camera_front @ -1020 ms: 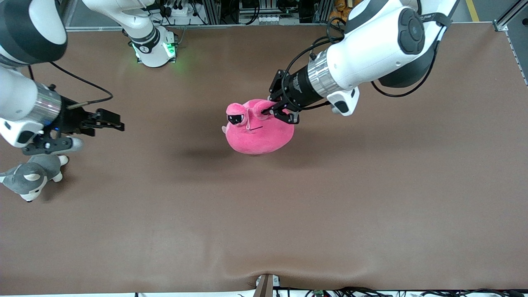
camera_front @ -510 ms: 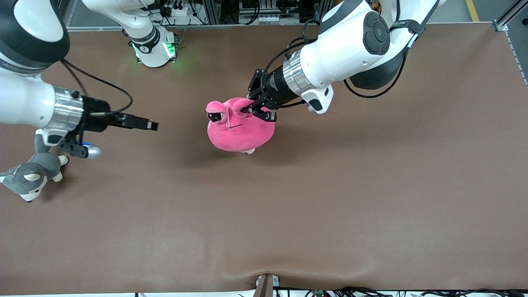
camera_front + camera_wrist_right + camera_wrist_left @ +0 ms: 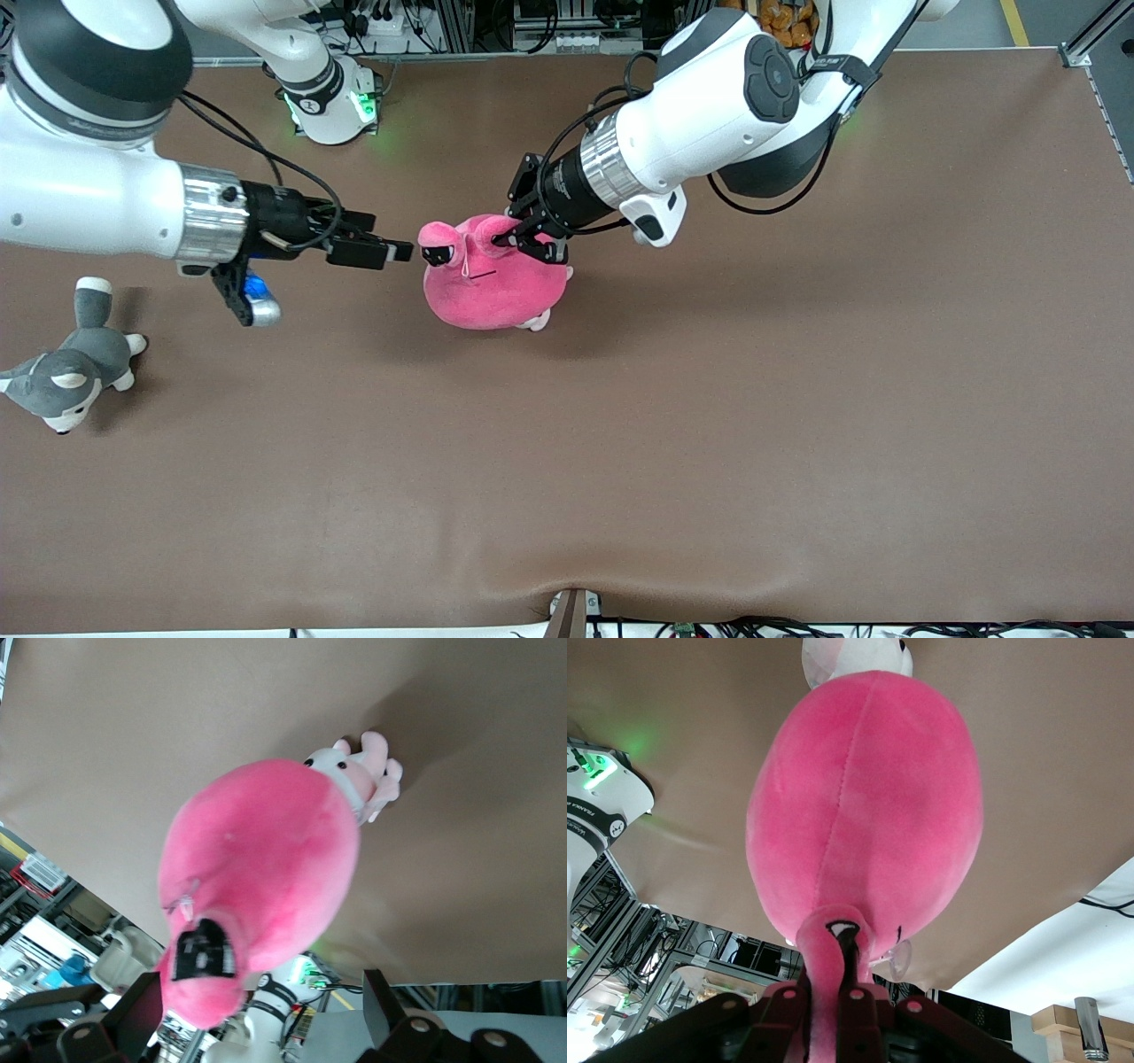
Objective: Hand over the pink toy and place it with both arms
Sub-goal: 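Hold the pink toy with the left gripper while the right gripper grasps it, then open the left gripper and withdraw it from the pink toy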
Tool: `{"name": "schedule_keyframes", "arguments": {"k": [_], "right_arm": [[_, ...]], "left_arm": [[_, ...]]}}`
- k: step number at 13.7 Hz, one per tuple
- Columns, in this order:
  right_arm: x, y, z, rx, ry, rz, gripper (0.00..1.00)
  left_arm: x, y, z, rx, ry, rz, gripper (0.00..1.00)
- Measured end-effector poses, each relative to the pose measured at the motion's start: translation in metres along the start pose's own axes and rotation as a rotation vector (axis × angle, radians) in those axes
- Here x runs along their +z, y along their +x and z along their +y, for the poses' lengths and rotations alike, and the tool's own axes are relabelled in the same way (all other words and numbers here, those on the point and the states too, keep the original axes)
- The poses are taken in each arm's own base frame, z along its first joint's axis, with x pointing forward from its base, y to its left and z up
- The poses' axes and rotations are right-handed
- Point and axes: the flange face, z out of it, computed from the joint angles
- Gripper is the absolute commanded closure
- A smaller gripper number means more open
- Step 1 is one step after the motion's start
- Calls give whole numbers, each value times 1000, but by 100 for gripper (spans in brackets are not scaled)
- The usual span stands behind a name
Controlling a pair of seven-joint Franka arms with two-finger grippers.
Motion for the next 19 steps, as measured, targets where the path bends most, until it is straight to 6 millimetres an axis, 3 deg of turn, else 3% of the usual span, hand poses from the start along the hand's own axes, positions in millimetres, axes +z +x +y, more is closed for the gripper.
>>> {"name": "schedule_keyframes", "arguments": {"k": [3, 5, 7, 11, 12, 15, 17, 18, 19], "right_arm": [[26, -7, -15, 59, 3, 10, 0], [33, -3, -16, 73, -3, 8, 2], [36, 0, -16, 78, -7, 5, 37], [41, 0, -17, 80, -11, -3, 92], [41, -1, -17, 80, -9, -9, 100], [44, -4, -19, 79, -7, -22, 100], [44, -3, -19, 80, -7, -22, 100], [44, -3, -19, 82, -7, -22, 100], [43, -2, -18, 83, -6, -20, 100]], "left_arm": [[0, 0, 1, -1, -2, -1, 100], [0, 0, 0, -17, -1, -1, 100], [0, 0, 0, -34, -1, -1, 100], [-1, -2, -1, -32, -1, -4, 100], [-2, -2, -1, -32, -2, -5, 100], [-2, -3, -2, -31, -2, -6, 97], [-3, -3, -2, -30, -3, -7, 47], [-4, -3, -1, -31, -5, -8, 10], [-6, -3, 1, -33, -8, -10, 0]]}}
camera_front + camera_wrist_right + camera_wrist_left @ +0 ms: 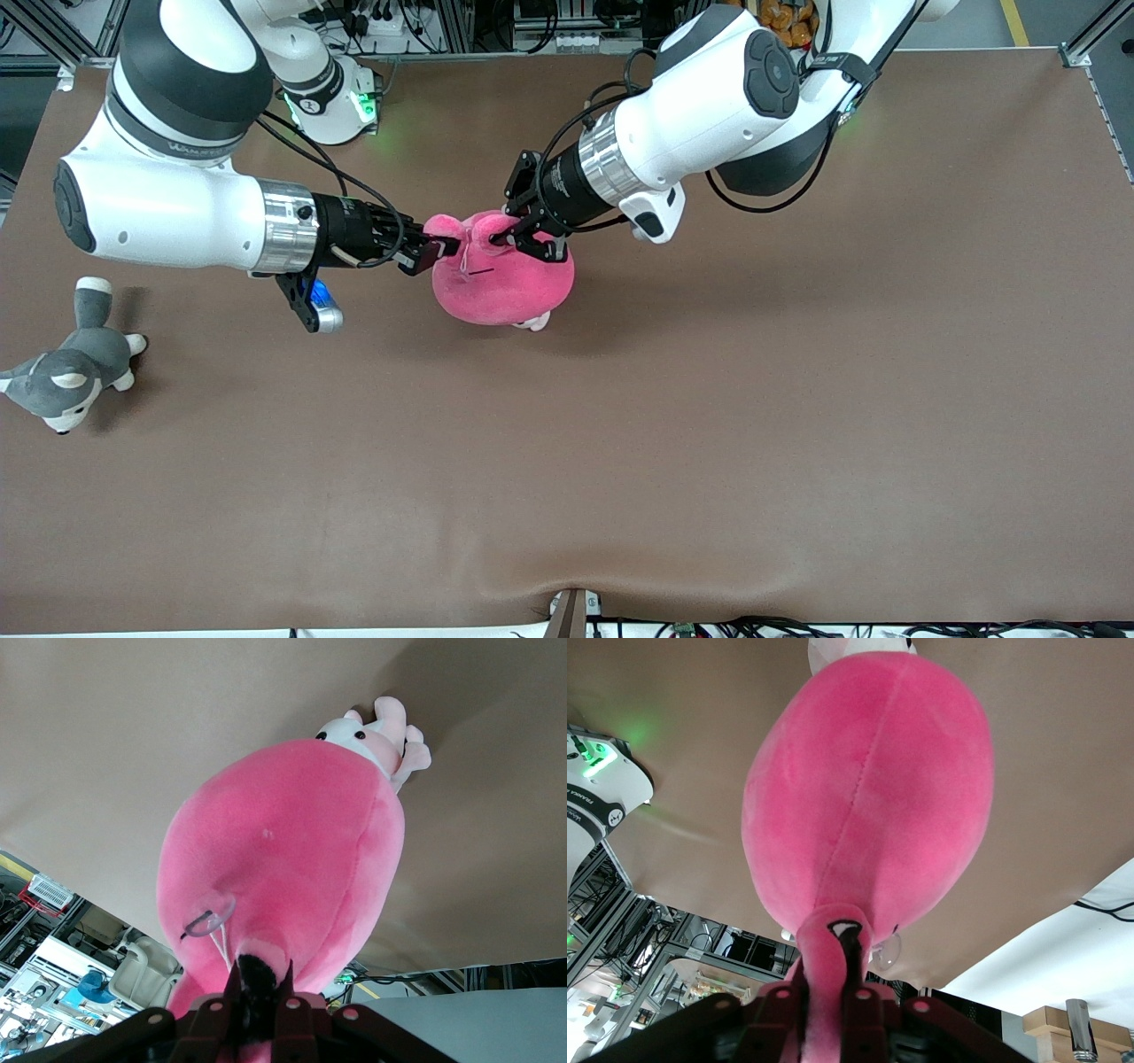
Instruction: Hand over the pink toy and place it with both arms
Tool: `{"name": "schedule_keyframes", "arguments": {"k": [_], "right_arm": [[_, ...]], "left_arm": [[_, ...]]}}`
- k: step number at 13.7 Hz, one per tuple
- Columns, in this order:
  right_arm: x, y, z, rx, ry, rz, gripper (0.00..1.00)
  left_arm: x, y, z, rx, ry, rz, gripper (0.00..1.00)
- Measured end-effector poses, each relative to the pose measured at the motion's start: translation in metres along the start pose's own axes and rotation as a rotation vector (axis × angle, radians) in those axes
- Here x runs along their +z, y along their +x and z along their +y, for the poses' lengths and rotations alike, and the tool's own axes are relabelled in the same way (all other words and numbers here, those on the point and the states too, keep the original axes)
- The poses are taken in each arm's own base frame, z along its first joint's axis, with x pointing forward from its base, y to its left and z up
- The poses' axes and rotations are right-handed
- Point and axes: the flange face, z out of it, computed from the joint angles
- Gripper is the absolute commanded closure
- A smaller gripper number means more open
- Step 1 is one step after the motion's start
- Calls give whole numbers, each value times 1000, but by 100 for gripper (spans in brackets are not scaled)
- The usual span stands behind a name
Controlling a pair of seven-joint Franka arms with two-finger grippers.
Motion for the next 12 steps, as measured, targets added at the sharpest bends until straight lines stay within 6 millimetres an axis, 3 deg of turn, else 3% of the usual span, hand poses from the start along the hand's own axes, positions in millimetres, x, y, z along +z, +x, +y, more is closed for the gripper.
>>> {"name": "schedule_keyframes", "arguments": {"k": [4, 7, 10, 12], "right_arm": [[-15, 14, 9, 27, 8, 4, 100], [-37, 35, 23, 54, 15, 1, 100], [-69, 68, 50, 60, 30, 2, 100], [-95, 106, 81, 60, 56, 4, 100]], "left_arm": [[-37, 2, 9, 82, -96, 79, 0], [-90, 21, 26, 318, -115, 199, 0], [-156, 61, 59, 584, -69, 305, 0], [-190, 97, 90, 732, -16, 351, 0]]}}
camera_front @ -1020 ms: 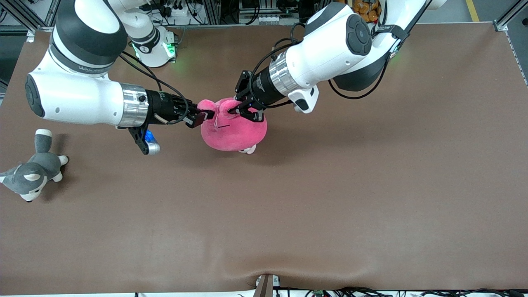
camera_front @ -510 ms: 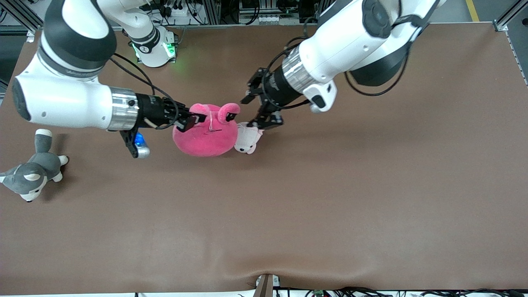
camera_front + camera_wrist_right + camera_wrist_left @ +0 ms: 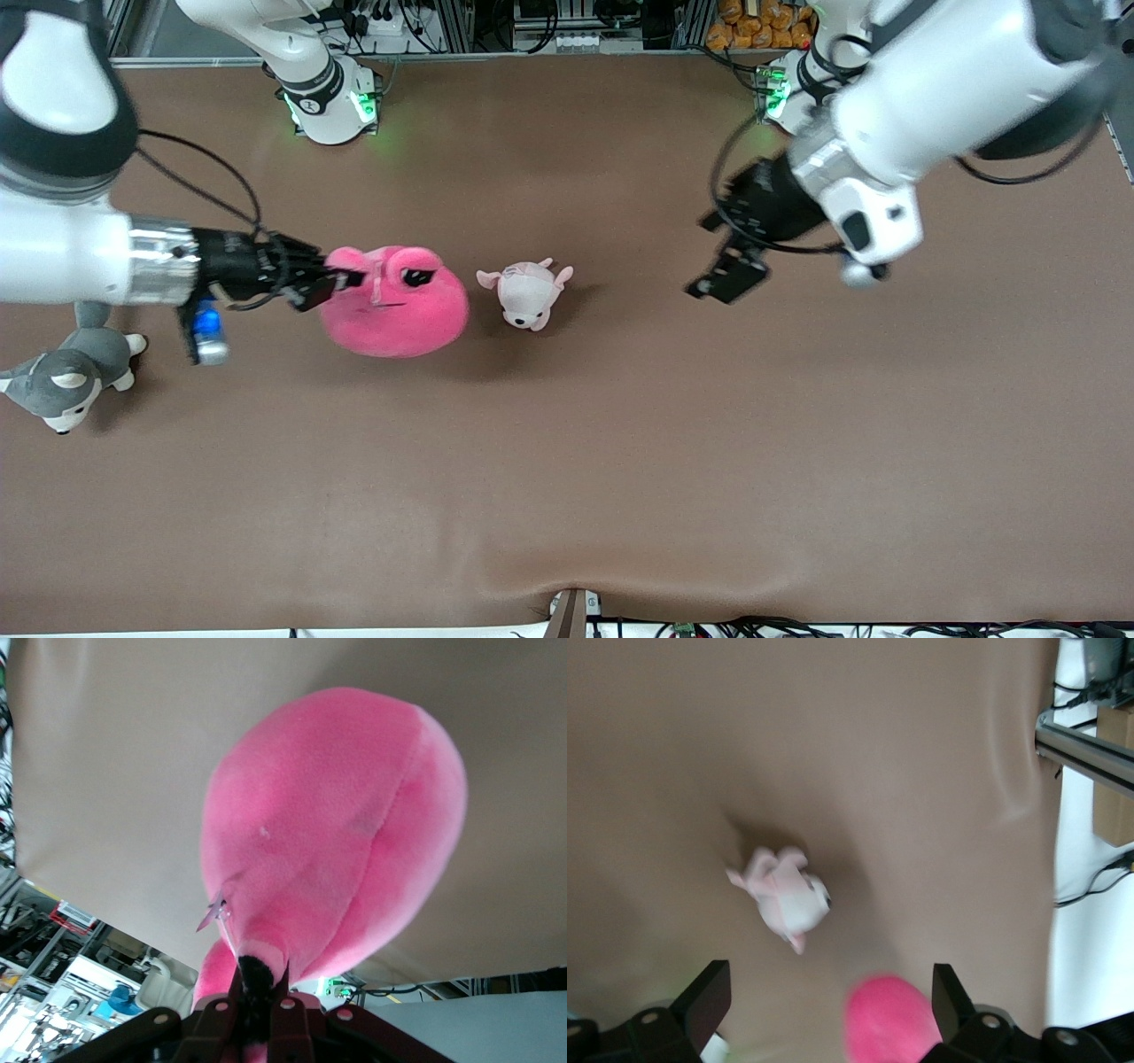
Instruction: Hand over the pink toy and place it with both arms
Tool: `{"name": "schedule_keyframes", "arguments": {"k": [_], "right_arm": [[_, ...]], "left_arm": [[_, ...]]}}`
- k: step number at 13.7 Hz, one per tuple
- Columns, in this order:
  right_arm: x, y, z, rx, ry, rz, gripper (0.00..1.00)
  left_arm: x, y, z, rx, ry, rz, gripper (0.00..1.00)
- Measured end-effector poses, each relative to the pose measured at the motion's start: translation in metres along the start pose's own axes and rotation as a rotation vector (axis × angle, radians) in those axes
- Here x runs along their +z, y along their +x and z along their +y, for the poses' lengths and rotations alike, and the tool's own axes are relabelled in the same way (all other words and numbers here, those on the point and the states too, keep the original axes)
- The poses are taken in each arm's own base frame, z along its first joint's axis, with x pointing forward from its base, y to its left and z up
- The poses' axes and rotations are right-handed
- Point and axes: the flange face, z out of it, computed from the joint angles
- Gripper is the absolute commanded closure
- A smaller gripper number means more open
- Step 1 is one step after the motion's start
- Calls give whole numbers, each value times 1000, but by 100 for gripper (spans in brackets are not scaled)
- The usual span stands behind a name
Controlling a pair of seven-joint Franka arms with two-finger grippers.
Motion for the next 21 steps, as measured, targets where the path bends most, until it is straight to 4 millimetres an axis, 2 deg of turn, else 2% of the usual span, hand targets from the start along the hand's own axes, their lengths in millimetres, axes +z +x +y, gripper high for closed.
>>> {"name": "schedule_keyframes", "arguments": {"k": [2, 4, 5, 7, 9, 12, 15, 16, 17, 18, 19, 21], "right_arm": [[-23, 51, 42, -15, 18, -20, 100], [-41, 105, 93, -15, 44, -53, 100], [-48, 130, 117, 2, 60, -67, 100], [-56, 170, 162, 2, 83, -97, 100], [-52, 205, 199, 11, 91, -124, 100], [-25, 246, 233, 21, 84, -173, 100], [-5, 262, 241, 16, 79, -200, 100], [-2, 264, 241, 8, 79, -199, 91], [-2, 266, 240, 5, 80, -192, 51], [-2, 268, 240, 4, 81, -183, 7], [-3, 270, 240, 1, 81, -176, 0], [-9, 271, 238, -30, 56, -153, 0]], "left_arm": [[-16, 52, -6, 130, 24, 31, 0], [-25, 91, -17, 260, 99, 130, 0], [-25, 101, -21, 329, 146, 189, 0], [-25, 105, -25, 434, 208, 251, 0], [-25, 106, -28, 483, 242, 262, 0], [-34, 128, -34, 542, 272, 254, 0], [-58, 157, -45, 681, 285, 254, 0], [-71, 165, -52, 740, 297, 262, 0], [-82, 171, -60, 793, 318, 272, 0], [-92, 174, -68, 833, 342, 281, 0], [-99, 175, -77, 867, 364, 285, 0], [-107, 173, -98, 929, 402, 271, 0]]}}
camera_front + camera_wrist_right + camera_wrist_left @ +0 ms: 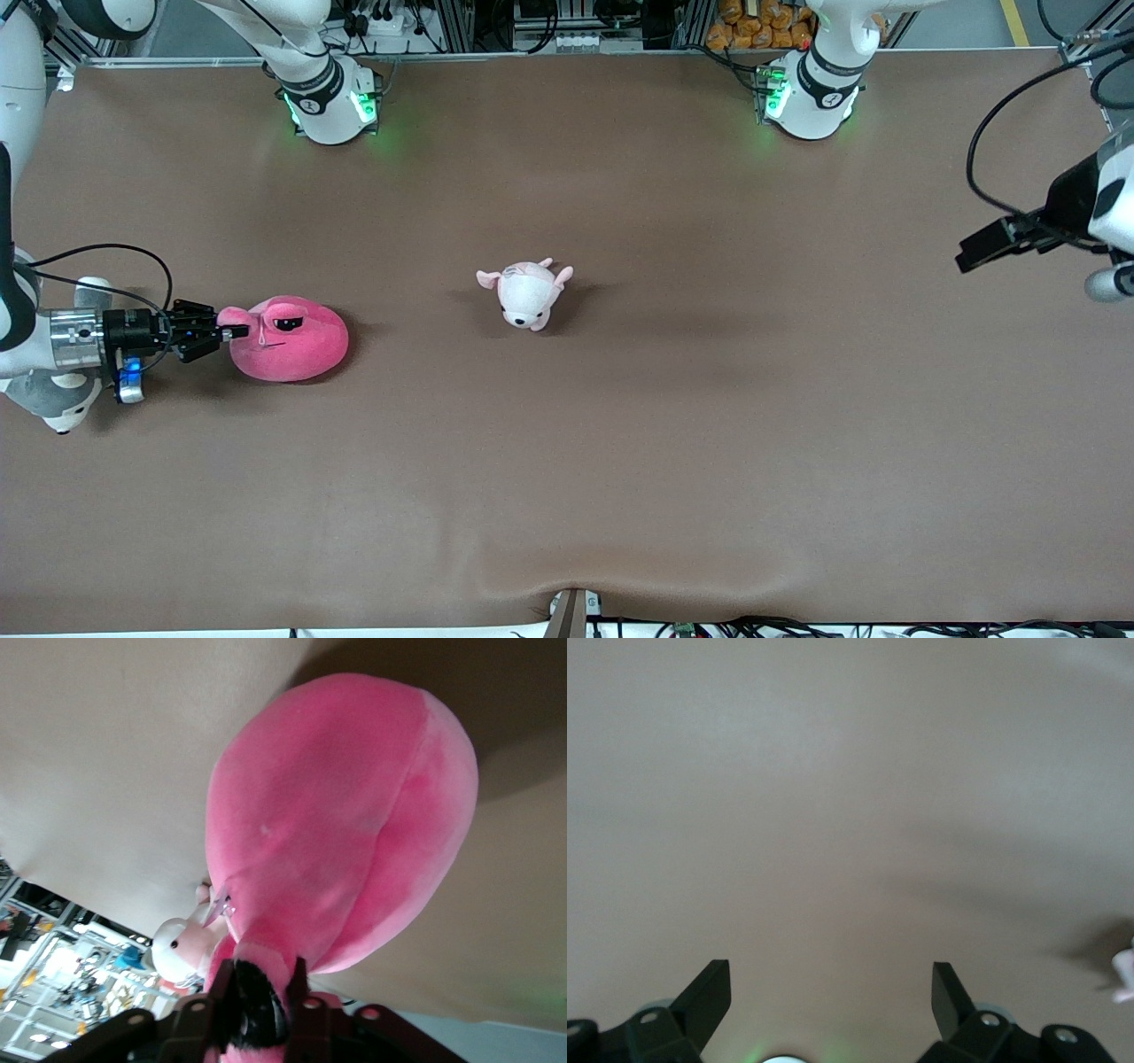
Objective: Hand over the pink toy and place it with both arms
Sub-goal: 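Open the right gripper and draw it back from the pink toy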
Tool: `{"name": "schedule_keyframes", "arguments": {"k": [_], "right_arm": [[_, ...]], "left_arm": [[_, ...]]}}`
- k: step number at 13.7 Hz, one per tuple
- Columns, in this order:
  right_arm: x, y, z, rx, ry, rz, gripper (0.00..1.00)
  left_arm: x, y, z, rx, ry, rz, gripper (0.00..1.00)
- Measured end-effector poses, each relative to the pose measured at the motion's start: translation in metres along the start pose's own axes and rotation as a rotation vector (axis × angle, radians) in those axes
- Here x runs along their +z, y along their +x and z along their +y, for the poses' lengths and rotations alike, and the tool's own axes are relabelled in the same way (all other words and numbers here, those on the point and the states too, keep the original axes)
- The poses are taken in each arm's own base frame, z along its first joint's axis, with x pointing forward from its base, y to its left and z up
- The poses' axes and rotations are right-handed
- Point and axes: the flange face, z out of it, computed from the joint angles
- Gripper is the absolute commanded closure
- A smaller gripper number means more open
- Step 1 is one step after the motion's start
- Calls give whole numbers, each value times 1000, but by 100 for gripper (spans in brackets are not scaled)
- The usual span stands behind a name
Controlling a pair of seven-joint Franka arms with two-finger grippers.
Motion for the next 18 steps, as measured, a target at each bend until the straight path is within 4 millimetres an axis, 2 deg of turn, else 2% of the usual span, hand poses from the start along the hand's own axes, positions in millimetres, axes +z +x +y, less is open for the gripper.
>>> {"name": "schedule_keyframes", "arguments": {"k": [2, 4, 8, 10, 14, 16, 18], "right_arm": [[-15, -4, -10, -38, -27, 38, 0], [-32, -10, -23, -71, -59, 80, 0], [-67, -34, -61, -177, -145, 179, 0], [-78, -60, -91, -310, -261, 238, 0], [-71, -138, -159, -516, -518, 371, 0], [-69, -171, -180, -587, -603, 426, 0], [-71, -195, -189, -649, -659, 477, 0]], "left_arm": [[2, -21, -8, 24, 12, -16, 0], [1, -33, -10, 33, 17, -20, 0], [4, -36, -11, 34, 19, -24, 0], [3, -36, -11, 34, 19, -22, 0], [3, -36, -11, 33, 19, -22, 0], [3, -36, -10, 36, 19, -22, 0], [3, -37, -8, 42, 19, -21, 0]]}}
